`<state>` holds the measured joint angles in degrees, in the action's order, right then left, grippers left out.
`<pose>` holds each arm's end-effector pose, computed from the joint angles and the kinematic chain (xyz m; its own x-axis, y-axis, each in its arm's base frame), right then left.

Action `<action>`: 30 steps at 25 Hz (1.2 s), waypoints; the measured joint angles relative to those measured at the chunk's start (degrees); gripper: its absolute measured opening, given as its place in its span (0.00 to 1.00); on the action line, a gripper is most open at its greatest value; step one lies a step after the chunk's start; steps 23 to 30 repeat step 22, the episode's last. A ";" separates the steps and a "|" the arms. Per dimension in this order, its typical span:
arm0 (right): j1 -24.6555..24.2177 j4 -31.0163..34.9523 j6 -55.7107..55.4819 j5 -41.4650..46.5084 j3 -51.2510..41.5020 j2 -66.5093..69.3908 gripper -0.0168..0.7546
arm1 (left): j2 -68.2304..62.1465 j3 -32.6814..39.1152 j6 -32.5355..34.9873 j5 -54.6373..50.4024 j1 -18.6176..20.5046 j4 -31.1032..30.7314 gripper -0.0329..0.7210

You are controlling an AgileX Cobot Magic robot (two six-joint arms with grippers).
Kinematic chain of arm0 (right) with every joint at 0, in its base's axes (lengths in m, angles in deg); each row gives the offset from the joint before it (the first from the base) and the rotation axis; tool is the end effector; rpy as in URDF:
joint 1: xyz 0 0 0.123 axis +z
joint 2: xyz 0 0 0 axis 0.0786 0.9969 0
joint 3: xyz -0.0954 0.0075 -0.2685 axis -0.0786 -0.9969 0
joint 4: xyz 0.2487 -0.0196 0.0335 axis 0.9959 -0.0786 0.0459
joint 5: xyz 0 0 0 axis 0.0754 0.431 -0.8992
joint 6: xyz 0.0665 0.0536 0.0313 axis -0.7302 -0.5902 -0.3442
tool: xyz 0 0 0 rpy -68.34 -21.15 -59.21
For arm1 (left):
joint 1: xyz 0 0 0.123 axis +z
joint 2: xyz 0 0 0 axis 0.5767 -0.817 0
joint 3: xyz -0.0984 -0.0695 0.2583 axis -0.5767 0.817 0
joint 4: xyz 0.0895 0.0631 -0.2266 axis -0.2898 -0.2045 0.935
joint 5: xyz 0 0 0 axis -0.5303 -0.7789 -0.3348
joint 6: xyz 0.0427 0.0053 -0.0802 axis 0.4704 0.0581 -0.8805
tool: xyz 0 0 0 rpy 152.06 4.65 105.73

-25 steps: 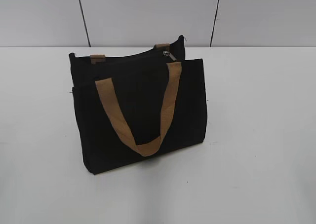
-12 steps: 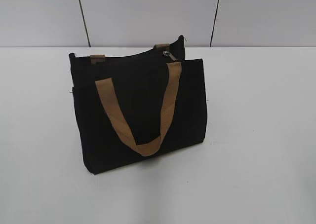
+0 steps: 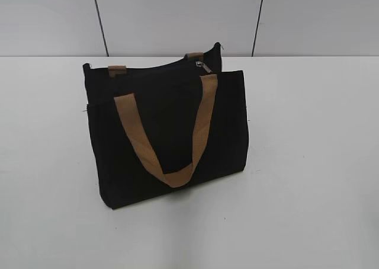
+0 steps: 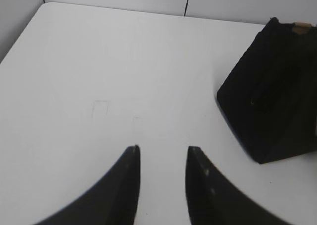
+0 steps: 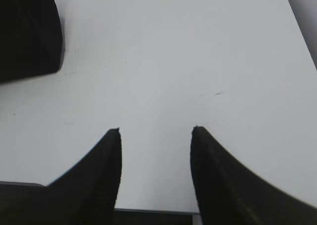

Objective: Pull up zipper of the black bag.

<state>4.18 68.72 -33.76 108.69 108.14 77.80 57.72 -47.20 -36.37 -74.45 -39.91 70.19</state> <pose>-0.0056 0.0064 0.2695 -0.4927 -0.0579 -0.8683 -0.0855 0.9962 -0.0179 -0.0095 0.0013 0.2846 -0.4229 0.0191 -0.9060 0.0683 0.9976 -0.0109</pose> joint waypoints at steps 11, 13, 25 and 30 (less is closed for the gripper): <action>-0.50 0.19 0.00 0.00 0.00 0.00 0.49 | 0.00 0.00 0.00 0.00 0.00 0.00 0.36; -0.50 0.19 0.00 0.00 0.00 0.00 0.49 | 0.00 0.00 0.00 0.00 0.00 0.00 0.36; -0.50 0.24 0.00 0.00 0.00 0.00 0.49 | 0.00 0.00 0.00 0.00 0.00 0.00 0.36; -0.50 0.24 0.00 0.00 0.00 0.00 0.49 | 0.00 0.00 0.00 0.00 0.00 0.00 0.36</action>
